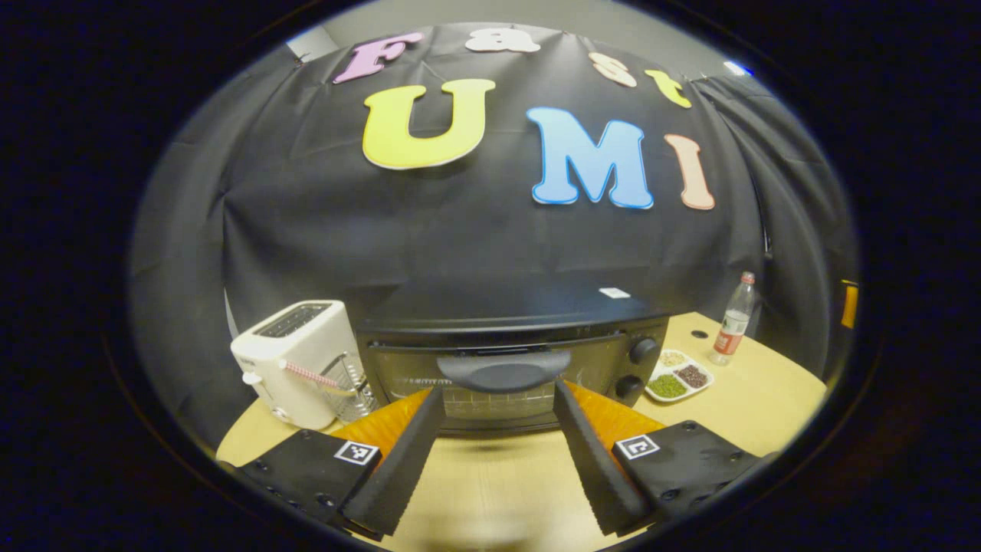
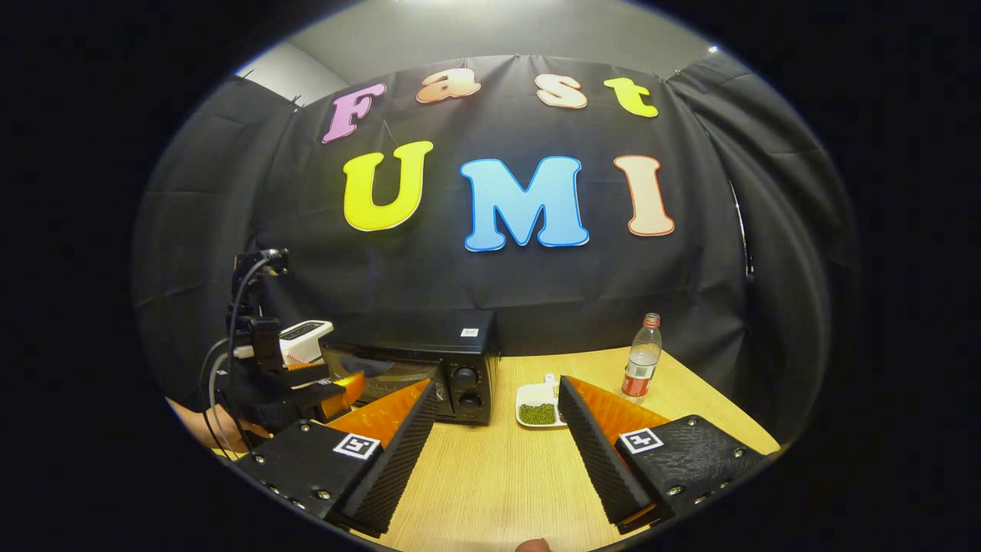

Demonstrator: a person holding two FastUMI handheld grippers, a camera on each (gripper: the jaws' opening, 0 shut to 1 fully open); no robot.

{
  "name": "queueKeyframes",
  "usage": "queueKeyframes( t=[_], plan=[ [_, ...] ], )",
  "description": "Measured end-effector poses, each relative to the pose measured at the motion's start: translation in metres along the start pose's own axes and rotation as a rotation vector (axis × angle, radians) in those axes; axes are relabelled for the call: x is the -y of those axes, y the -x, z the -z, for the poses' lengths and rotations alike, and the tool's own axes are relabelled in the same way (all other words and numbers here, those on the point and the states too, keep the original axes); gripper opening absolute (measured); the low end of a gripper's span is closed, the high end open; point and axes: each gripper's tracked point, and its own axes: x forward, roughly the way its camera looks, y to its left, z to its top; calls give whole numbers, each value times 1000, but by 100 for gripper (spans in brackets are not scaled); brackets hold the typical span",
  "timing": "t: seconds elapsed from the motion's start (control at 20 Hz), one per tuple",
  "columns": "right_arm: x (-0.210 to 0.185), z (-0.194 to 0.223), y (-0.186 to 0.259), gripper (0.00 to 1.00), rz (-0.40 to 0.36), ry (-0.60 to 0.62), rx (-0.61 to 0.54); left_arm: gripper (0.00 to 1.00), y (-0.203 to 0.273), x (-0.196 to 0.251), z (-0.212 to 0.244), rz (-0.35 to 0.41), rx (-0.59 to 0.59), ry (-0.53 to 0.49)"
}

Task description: Open the electric oven with the left hand, put the food in, and close the electric oven.

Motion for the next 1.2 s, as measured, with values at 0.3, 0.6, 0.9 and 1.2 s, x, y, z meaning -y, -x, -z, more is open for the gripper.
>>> queueKeyframes(
  t=[0.3, 0.6, 0.9, 1.2],
  plan=[
    [26, -27, 35, 98, -11, -59, 69, 100, 97, 34, -76, -17, 170, 24],
    [57, -47, 84, 98, -60, 24, 137, 100, 202, 79, -111, -75, 263, 23],
    [56, -53, 126, 98, -122, 102, 186, 100, 271, 99, -123, -136, 303, 10],
    [35, -54, 147, 98, -134, 89, 214, 97, 312, 82, -119, -168, 335, 13]
  ],
)
